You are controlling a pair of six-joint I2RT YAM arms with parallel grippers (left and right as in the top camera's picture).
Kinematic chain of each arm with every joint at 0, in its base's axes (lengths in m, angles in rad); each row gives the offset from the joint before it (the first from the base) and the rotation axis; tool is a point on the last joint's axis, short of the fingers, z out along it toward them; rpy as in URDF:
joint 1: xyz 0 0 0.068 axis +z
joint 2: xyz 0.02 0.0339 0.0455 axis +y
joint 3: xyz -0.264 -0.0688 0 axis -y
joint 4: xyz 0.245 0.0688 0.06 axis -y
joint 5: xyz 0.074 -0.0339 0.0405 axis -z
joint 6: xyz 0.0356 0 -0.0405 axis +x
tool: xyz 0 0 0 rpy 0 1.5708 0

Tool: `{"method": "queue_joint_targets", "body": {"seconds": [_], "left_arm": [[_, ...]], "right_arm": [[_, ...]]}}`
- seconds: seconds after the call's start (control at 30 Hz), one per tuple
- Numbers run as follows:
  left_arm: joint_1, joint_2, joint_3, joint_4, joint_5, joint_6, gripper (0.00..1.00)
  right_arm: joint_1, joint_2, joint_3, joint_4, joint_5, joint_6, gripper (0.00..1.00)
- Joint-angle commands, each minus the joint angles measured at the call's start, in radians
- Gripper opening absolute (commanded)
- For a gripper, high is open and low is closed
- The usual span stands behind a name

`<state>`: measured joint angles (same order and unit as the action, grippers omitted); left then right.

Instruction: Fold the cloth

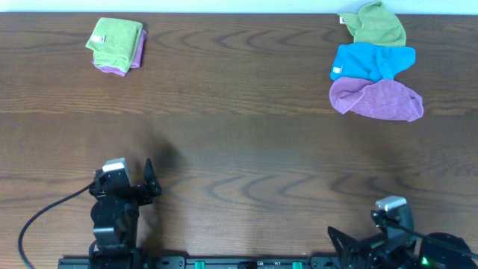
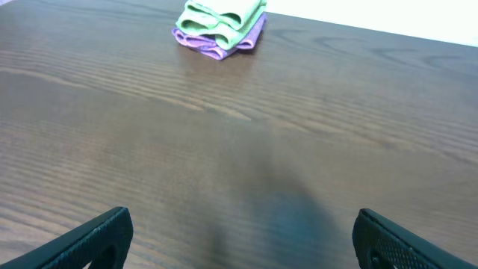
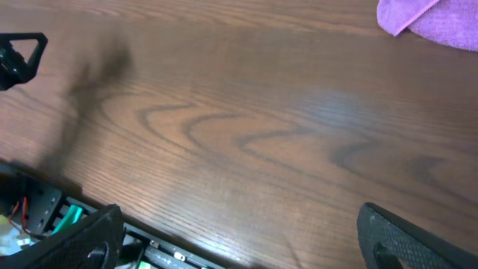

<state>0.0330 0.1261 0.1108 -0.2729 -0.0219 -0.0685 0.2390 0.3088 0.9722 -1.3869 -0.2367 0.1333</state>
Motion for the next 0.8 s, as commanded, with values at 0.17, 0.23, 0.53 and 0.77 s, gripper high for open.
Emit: {"method": "queue_joint_targets", "body": {"seconds": [0.17, 0.23, 0.53, 0.77], "left_arm": [[0.006, -0.071, -0.029, 0.005, -0.016, 0.049, 0.95], [0.006, -0.088, -0.029, 0.005, -0.016, 0.049, 0.95], [0.005, -0.123, -0.029, 0.008, -0.02, 0.051, 0.95], [0.006, -0.122, -0.029, 0.008, -0.03, 0.05, 0.95]], "right_arm": [[0.005, -0.006, 0.001, 0.002, -0.007, 0.011, 0.99], [0.005, -0.006, 0.001, 0.002, -0.007, 0.011, 0.99], [0.005, -0.006, 0.001, 0.002, -0.007, 0.011, 0.99], [0.005, -0.006, 0.001, 0.002, -0.007, 0.011, 0.99]]}}
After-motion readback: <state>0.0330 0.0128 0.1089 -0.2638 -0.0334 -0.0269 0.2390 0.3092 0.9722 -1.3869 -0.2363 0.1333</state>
